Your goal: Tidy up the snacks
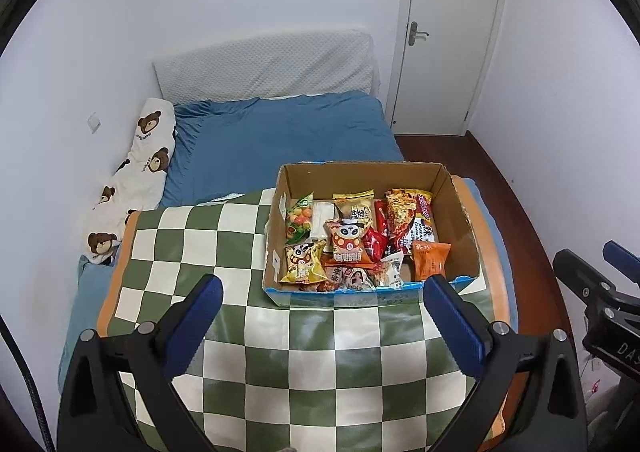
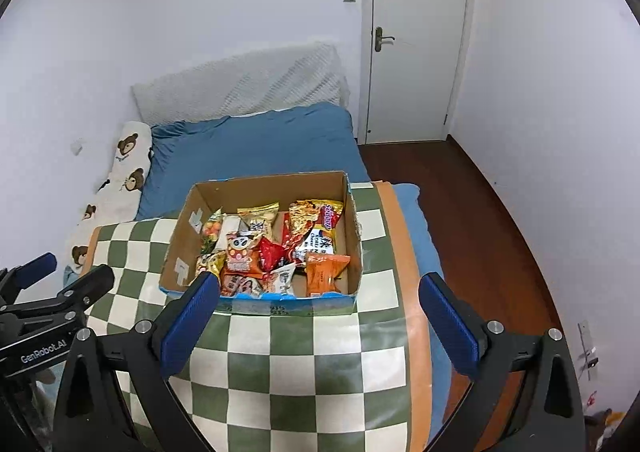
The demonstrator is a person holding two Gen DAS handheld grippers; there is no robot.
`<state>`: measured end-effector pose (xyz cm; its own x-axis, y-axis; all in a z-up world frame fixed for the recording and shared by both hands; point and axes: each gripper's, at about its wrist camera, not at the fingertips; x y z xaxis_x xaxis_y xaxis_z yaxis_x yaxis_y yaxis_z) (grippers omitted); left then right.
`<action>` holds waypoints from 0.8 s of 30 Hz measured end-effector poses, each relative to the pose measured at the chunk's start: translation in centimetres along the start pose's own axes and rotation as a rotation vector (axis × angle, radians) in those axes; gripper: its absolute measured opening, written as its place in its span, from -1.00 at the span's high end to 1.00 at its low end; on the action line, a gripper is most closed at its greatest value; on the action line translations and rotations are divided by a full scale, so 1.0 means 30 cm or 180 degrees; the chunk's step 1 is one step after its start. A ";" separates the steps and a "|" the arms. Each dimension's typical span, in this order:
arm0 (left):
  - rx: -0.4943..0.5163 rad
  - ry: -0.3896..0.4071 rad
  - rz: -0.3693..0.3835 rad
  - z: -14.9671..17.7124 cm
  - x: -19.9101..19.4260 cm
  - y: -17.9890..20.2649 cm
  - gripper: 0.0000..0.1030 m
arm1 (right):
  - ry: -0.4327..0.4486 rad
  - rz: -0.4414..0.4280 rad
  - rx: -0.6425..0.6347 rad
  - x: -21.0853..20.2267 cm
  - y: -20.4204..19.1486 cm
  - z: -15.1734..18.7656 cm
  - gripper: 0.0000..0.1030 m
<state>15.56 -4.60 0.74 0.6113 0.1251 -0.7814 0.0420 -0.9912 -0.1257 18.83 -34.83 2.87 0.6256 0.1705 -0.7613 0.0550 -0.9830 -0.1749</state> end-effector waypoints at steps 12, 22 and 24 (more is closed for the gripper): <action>0.0016 -0.0046 0.0052 -0.006 0.024 0.007 -0.99 | -0.0072 0.0077 0.0026 0.036 0.013 0.007 -0.97; 0.0022 -0.0046 0.0066 -0.003 0.021 0.013 -0.99 | -0.0055 0.0080 0.0043 0.026 0.021 0.011 -0.97; 0.0026 -0.0050 0.0077 -0.003 0.021 0.013 -0.99 | -0.0057 0.0073 0.0045 0.024 0.022 0.011 -0.97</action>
<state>16.03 -4.91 0.26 0.5996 0.1017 -0.7938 0.0209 -0.9935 -0.1116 19.06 -35.33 2.01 0.6125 0.1491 -0.7763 0.0296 -0.9857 -0.1660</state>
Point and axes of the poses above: each gripper's, at about its wrist camera, not at the fingertips, and x roughly the way its jaws point, y to its right, z to its underside, and after that the axes turned 12 degrees about x, right-handed
